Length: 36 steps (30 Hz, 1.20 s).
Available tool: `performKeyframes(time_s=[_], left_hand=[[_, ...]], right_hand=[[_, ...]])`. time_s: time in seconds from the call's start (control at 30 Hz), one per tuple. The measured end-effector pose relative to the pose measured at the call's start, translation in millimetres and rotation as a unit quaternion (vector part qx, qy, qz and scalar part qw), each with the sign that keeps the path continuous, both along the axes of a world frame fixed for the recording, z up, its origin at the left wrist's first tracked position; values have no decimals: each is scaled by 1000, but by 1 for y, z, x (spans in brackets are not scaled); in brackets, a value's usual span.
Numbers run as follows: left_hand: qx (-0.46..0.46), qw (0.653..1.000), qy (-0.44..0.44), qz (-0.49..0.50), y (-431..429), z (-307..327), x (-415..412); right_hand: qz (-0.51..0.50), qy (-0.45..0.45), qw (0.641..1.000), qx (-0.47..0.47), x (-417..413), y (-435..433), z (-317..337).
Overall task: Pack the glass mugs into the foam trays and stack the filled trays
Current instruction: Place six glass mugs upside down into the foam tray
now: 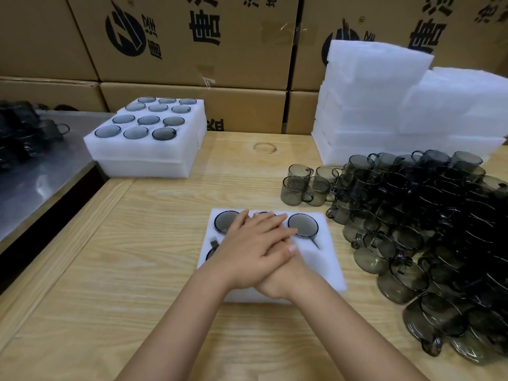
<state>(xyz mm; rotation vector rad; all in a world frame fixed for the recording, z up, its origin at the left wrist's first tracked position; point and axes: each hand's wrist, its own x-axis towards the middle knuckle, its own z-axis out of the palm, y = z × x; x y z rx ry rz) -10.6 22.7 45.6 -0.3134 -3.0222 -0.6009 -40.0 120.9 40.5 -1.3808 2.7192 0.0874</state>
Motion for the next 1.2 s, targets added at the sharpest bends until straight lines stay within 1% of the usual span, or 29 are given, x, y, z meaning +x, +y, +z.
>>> performKeyframes(time_s=[0.17,0.23,0.3,0.37,0.4,0.43,0.47,0.5,0.53,0.57,0.6,0.63,0.67,0.7,0.73,0.8,0.87,0.9,0.93,1.0,1.07,1.13,1.2], left_hand=[[-5,1000,4,0,0,-2,-3],[-3,1000,8,3,1,-1,-1],[3,999,32,10,3,-1,1],[30,996,76,34,6,1,6],[48,991,112,47,8,1,9],[60,985,152,55,10,1,12],[62,979,186,56,13,0,14],[55,976,204,49,15,0,16],[44,978,199,39,18,-1,17],[32,984,172,28,20,-1,17],[14,990,138,21,21,-2,16],[-12,994,107,22,22,-5,15],[-44,995,89,27,21,-9,12],[-70,993,83,34,21,-12,10],[-79,992,86,40,20,-15,9],[-73,992,97,46,21,-17,7],[-64,991,109,47,20,-18,7],[-59,991,111,48,20,-18,7],[-50,991,113,49,20,-18,7],[-35,992,114,52,20,-19,8],[-22,992,115,51,19,-19,8],[-13,992,119,52,19,-20,8],[-5,991,124,51,19,-20,8]], right_hand=[[2,29,999,-15,-2,-2,-2],[1,22,999,-35,-2,0,-4],[0,8,997,-73,-2,2,-5],[9,15,991,-132,-1,3,-5],[7,-4,983,-184,0,3,-2],[-7,-44,969,-244,1,5,2],[-21,-74,955,-286,2,10,4],[-36,-73,952,-294,2,17,5],[-55,-39,957,-283,1,28,5],[-78,8,955,-286,-1,42,3],[-112,64,944,-304,-3,58,2],[-163,120,925,-322,-4,76,1],[-224,173,902,-326,-5,92,0],[-284,214,882,-311,-6,106,0],[-334,231,871,-275,-7,116,0],[-409,213,870,-173,-8,127,1],[-462,183,866,-64,-9,129,2],[-471,173,864,-31,-11,129,3],[-469,169,866,-20,-13,129,2],[-450,165,877,-31,-19,131,1],[-438,148,884,-66,-21,136,0],[-435,120,882,-132,-20,141,3],[-428,75,872,-226,-17,144,10]])
